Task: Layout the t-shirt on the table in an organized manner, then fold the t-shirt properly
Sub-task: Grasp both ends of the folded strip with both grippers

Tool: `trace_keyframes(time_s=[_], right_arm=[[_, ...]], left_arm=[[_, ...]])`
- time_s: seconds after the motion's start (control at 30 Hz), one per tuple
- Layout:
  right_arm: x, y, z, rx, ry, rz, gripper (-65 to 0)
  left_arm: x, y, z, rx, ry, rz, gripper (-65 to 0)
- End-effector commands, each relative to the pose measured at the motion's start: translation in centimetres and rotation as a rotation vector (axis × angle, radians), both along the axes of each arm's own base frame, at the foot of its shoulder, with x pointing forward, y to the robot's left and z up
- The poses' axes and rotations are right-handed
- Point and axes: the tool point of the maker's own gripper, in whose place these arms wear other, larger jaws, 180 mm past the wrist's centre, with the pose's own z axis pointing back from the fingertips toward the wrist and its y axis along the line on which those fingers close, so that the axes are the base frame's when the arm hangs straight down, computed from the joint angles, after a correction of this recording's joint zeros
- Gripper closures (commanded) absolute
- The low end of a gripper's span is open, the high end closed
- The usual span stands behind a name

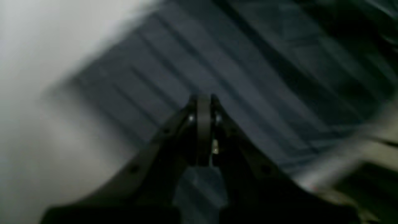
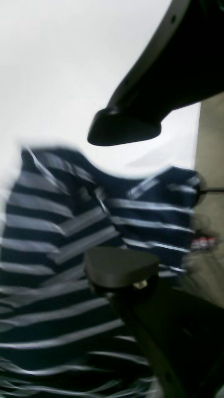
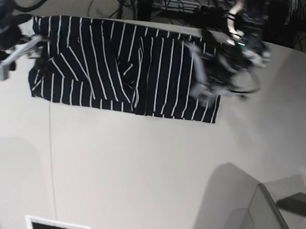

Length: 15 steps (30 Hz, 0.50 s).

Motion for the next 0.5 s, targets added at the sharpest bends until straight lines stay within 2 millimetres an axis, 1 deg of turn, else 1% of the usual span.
trace_keyframes(time_s=[0.0,0.03,0.1,0.13,0.2,0.23,0.3,0.37,0.47], right_arm=[[0.8,-1.1,0.9,0.005,-0.033,-0.023,-48.0],[0.8,-2.1,0.3,0.024,-0.005,-0.053,-48.0],[0.8,-4.4,-0.9,0.065,0.042,-0.123,-48.0],[0.5,-5.6,-1.5,0.098,0.063,-0.175,-48.5],[-0.2,-7.1,-2.9,0.165,0.098,-0.259,-48.8],[-0.4,-7.6,-3.4,0.184,0.112,-0.279,-48.9],[-0.6,-7.2,-5.0,0.231,0.160,-0.273,-48.9],[-0.7,-6.7,-6.7,0.274,0.206,-0.259,-48.9],[-0.7,-5.5,-8.4,0.334,0.250,-0.254,-48.9]], left_arm=[[-0.3,2.6,0.3,0.034,-0.006,0.050,0.0],[-0.3,5.3,0.7,0.059,-0.012,0.109,0.0],[-0.3,9.6,1.8,0.049,-0.042,0.217,0.0],[-0.4,11.3,2.5,0.020,-0.056,0.249,0.0],[-1.4,13.7,2.8,-0.056,-0.044,0.271,0.0],[-1.5,14.6,2.9,-0.083,-0.041,0.278,0.0],[-2.0,16.0,2.1,-0.140,-0.015,0.315,0.0],[-2.4,16.6,1.2,-0.173,0.014,0.340,0.0],[-1.5,17.0,0.5,-0.202,0.019,0.368,0.0]])
